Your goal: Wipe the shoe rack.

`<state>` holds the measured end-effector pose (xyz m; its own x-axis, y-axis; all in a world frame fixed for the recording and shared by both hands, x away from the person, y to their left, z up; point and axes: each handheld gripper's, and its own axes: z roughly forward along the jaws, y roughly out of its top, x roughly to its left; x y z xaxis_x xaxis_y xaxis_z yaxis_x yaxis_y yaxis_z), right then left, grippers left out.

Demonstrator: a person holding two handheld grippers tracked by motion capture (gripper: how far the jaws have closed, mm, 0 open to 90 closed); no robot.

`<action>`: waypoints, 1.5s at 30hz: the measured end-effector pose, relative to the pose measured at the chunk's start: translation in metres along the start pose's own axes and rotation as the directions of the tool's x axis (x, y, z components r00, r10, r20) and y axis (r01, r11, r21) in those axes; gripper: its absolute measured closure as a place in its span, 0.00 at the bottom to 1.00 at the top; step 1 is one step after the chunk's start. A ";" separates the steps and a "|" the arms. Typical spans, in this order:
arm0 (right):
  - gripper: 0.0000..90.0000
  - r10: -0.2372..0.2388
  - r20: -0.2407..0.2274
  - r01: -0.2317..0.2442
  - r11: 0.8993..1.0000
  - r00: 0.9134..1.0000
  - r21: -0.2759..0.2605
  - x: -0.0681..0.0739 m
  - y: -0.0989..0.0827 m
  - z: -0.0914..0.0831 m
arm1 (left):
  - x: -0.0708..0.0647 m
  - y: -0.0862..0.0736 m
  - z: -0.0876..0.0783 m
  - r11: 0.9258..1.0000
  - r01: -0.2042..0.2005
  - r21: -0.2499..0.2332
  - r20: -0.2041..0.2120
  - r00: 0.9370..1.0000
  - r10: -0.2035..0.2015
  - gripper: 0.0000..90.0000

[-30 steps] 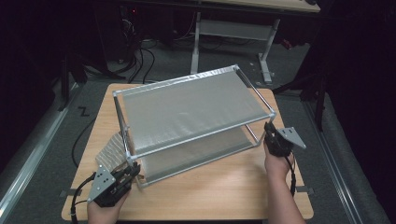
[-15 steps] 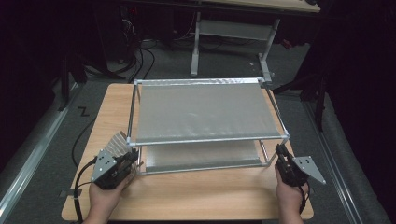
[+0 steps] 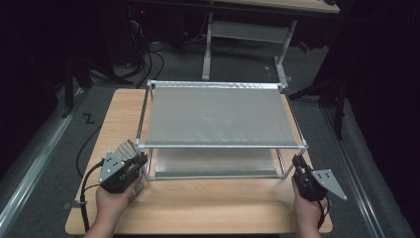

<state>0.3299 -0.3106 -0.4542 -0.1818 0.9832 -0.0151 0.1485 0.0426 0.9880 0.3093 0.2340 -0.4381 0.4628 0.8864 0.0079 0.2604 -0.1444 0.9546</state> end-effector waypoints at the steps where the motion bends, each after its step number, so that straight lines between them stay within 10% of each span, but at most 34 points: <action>1: 0.89 0.006 -0.002 -0.006 1.000 1.000 -0.002 0.000 0.000 0.000 | 0.002 0.001 0.002 1.000 0.005 0.003 0.000 1.000 -0.005 0.89; 19: 0.88 -0.005 -0.045 0.006 0.999 0.999 0.040 0.013 0.010 0.037 | 0.043 0.015 0.045 0.997 0.078 0.014 -0.093 0.993 -0.077 0.89; 27: 0.59 0.031 -0.053 -0.028 0.998 0.998 0.057 0.018 0.005 0.013 | 0.037 0.006 0.011 0.996 0.084 -0.009 -0.088 0.993 -0.084 0.64; 34: 0.55 -0.039 -0.065 0.042 0.998 0.997 0.051 0.025 -0.004 -0.006 | 0.024 -0.018 -0.023 0.997 0.071 0.019 -0.121 0.990 -0.068 0.55; 45: 0.52 -0.064 -0.119 0.071 0.996 0.991 0.057 0.033 -0.011 -0.016 | 0.010 -0.044 -0.034 0.995 0.073 0.071 -0.131 0.989 -0.063 0.49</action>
<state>0.3064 -0.2811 -0.4629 -0.3049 0.9505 -0.0601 0.1899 0.1225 0.9741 0.2738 0.2643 -0.4703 0.3306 0.9437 -0.0133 0.3528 -0.1105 0.9291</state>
